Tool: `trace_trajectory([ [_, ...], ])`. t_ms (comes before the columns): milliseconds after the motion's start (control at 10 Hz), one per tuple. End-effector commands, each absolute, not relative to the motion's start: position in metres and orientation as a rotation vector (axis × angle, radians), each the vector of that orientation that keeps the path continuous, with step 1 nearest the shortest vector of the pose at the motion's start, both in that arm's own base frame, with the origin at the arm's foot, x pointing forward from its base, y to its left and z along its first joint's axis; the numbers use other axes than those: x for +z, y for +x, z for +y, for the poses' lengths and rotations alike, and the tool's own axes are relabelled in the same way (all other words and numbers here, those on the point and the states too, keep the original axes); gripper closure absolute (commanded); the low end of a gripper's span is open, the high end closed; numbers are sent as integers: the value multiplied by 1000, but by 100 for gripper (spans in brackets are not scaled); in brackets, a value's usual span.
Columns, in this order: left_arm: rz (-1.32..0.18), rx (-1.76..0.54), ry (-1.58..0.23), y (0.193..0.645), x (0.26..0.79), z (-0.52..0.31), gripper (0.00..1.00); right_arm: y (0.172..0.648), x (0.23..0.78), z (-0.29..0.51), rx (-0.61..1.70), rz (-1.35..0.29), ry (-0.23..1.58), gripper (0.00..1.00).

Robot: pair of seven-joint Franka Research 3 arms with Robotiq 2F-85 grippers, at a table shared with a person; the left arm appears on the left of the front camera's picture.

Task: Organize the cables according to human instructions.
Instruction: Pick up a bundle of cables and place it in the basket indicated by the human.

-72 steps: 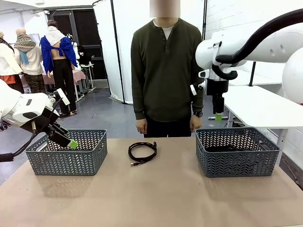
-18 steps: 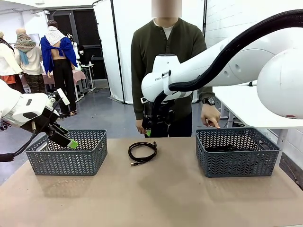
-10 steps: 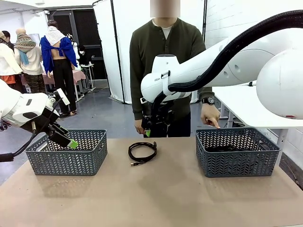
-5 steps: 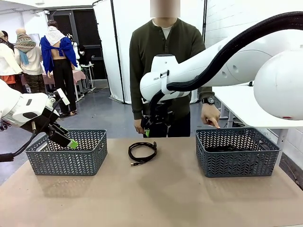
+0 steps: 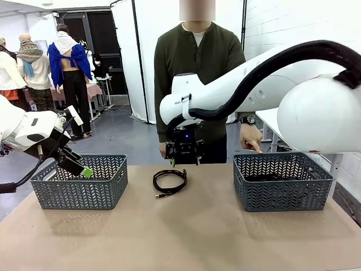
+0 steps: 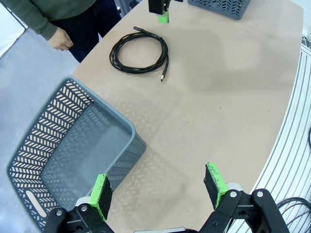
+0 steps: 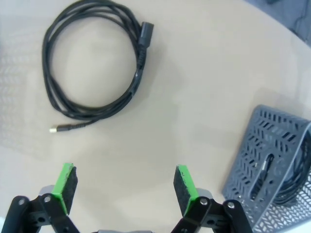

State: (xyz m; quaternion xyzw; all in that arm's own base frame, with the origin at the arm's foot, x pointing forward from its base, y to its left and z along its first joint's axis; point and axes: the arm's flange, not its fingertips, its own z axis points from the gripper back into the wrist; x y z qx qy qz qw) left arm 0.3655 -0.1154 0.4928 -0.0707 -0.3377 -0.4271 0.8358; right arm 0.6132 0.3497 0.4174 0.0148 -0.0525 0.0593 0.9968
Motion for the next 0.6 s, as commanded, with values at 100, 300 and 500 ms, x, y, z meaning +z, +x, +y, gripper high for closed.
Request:
trace_trajectory([
  [100, -722, -900, -164, 367, 492, -115, 0, 628, 402, 354, 8, -148, 7, 0],
  [300, -722, -900, -164, 367, 492, -115, 0, 638, 387, 349, -24, -154, 16, 0],
  [500, -722, -900, -164, 367, 492, -115, 0, 645, 374, 345, -28, -136, 27, 0],
])
